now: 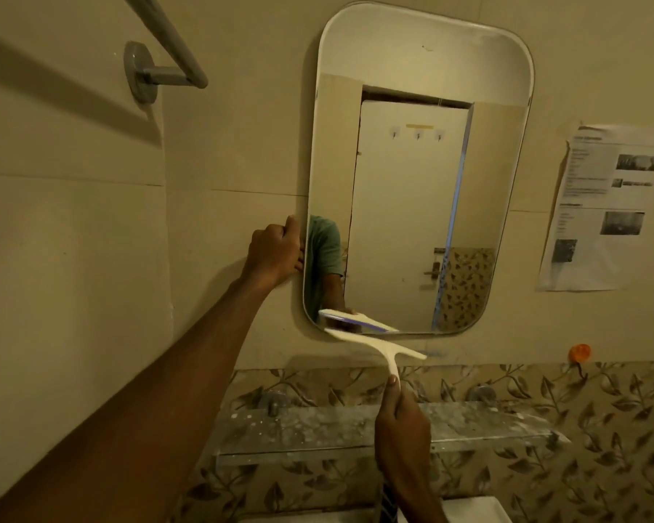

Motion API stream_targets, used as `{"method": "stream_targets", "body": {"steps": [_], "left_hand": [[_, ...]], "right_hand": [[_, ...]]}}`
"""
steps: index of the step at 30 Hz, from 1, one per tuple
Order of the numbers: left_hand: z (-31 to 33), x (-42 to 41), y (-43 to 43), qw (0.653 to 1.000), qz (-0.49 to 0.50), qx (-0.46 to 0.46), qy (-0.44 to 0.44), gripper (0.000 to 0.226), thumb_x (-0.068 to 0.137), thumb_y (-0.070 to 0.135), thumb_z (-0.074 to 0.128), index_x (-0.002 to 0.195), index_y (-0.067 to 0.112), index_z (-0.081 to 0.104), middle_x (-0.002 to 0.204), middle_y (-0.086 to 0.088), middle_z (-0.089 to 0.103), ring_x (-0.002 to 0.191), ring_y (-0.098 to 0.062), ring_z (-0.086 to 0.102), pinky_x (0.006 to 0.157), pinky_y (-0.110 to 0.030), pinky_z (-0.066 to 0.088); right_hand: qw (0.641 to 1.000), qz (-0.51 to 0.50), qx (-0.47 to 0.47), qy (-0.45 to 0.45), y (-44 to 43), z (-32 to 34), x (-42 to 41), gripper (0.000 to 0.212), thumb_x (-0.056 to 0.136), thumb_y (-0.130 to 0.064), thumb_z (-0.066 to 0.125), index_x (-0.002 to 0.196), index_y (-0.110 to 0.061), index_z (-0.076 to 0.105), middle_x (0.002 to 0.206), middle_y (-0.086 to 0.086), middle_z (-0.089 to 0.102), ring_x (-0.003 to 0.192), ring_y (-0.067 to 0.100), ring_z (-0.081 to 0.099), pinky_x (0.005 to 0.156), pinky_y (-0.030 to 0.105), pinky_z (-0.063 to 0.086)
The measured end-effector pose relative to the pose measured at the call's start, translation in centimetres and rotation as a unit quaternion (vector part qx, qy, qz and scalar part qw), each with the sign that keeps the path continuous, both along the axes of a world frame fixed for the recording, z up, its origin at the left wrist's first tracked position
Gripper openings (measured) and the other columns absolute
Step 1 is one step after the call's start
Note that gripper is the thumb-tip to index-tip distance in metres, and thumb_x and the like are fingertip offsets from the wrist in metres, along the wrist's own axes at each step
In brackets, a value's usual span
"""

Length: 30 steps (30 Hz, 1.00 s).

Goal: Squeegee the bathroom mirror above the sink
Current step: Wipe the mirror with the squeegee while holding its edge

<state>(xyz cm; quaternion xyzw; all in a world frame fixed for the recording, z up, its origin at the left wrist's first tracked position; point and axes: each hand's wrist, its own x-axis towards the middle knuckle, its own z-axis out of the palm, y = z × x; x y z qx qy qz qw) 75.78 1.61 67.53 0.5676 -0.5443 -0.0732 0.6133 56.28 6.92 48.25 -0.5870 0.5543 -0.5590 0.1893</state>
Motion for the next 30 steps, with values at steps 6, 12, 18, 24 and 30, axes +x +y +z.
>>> {"method": "stream_targets", "body": {"steps": [6,12,18,24,30], "left_hand": [[2.5,-0.1,-0.4,0.994,0.066,-0.080,-0.038,0.063,0.096,0.053,0.031,0.071,0.008,0.067,0.065,-0.009,0.069,0.060,-0.024,0.068,0.068,-0.040,0.059],[8.3,-2.0,-0.2,0.976,0.067,-0.204,-0.041,0.034,0.099,0.039,0.040,0.084,0.015,0.059,0.076,-0.001,0.061,0.074,-0.022,0.061,0.066,-0.032,0.049],[10.0,-2.1,-1.0,0.982,0.075,-0.168,-0.040,0.047,0.100,0.043,0.034,0.072,0.012,0.056,0.068,-0.002,0.056,0.073,-0.025,0.059,0.068,-0.034,0.046],[10.2,-2.3,-0.5,0.988,0.072,-0.131,-0.032,0.059,0.102,0.045,0.024,0.057,0.014,0.047,0.058,0.000,0.051,0.067,-0.023,0.058,0.077,-0.037,0.050],[10.3,-2.4,-0.3,0.989,0.078,-0.120,-0.046,0.058,0.102,0.044,0.023,0.063,0.012,0.052,0.069,-0.007,0.057,0.079,-0.028,0.059,0.078,-0.034,0.046]], "right_hand": [[0.996,-0.004,-0.032,-0.083,-1.3,2.8,0.2,0.047,0.099,-0.045,0.033,0.062,-0.021,0.048,0.051,0.006,0.053,0.047,0.033,0.056,0.045,0.046,0.052],[0.994,-0.022,-0.084,-0.067,-2.0,5.2,0.2,0.044,0.102,-0.036,0.032,0.064,-0.019,0.047,0.053,0.006,0.054,0.046,0.023,0.054,0.045,0.039,0.047],[0.995,-0.019,-0.089,-0.030,-3.7,7.2,-1.0,0.041,0.103,-0.033,0.030,0.068,-0.019,0.048,0.056,0.008,0.054,0.046,0.024,0.052,0.043,0.044,0.050],[0.970,0.011,-0.212,0.114,-5.5,20.6,-2.9,0.041,0.104,-0.032,0.030,0.069,-0.020,0.047,0.055,-0.004,0.047,0.043,0.009,0.043,0.039,0.019,0.032],[0.940,0.027,-0.255,0.223,-6.2,23.4,-3.7,0.034,0.102,-0.037,0.034,0.078,-0.019,0.051,0.054,-0.009,0.046,0.041,0.002,0.040,0.039,0.011,0.028]]}}
